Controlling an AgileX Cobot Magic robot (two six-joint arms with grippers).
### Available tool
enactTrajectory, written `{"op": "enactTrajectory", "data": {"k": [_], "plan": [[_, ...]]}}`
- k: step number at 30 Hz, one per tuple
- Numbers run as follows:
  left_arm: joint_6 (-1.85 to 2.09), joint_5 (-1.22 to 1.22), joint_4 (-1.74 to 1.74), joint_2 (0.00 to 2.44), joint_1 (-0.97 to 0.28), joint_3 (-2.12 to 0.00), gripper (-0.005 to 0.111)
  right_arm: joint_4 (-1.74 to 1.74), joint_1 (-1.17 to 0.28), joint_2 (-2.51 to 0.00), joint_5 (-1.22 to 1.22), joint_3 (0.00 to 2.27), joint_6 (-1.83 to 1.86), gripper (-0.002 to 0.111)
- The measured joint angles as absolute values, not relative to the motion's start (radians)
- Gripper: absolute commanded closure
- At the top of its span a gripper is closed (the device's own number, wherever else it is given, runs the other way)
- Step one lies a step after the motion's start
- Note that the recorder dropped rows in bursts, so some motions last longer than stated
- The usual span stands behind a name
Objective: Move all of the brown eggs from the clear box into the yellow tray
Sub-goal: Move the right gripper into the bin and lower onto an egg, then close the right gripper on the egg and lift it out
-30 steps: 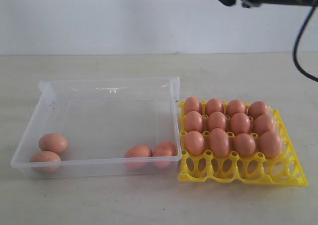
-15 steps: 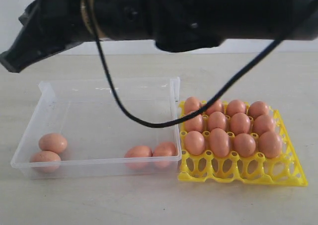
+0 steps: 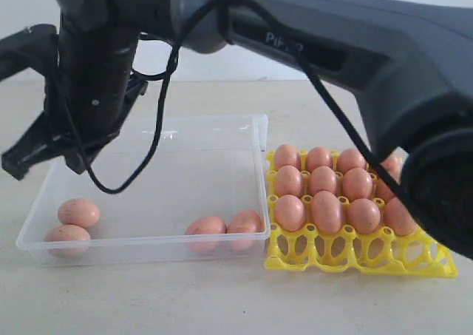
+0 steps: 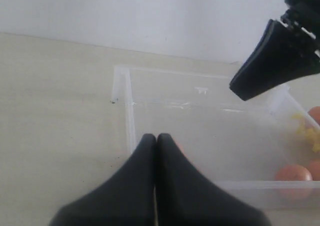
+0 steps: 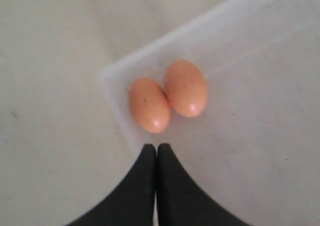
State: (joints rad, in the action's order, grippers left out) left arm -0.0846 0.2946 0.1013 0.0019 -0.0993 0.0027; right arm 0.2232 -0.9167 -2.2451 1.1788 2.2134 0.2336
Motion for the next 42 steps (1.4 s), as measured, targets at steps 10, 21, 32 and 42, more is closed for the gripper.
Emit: {"op": "enactTrajectory", "data": {"k": [10, 21, 32, 42], "plan": [[-0.085, 0.295, 0.202, 0.002, -0.099, 0.003, 0.111, 0.409, -0.747, -2.404, 1.214, 2.367, 0.394, 0.072], [-0.085, 0.295, -0.034, 0.002, -0.099, 0.003, 0.111, 0.392, -0.848, -2.566, 1.021, 2.370, 0.531, 0.044], [-0.085, 0.295, -0.131, 0.002, -0.099, 0.003, 0.111, 0.392, -0.872, -2.596, 0.902, 2.370, 0.534, 0.044], [-0.085, 0.295, -0.142, 0.002, -0.099, 0.003, 0.111, 0.369, -0.872, -2.637, 0.924, 2.373, 0.513, 0.087]]}}
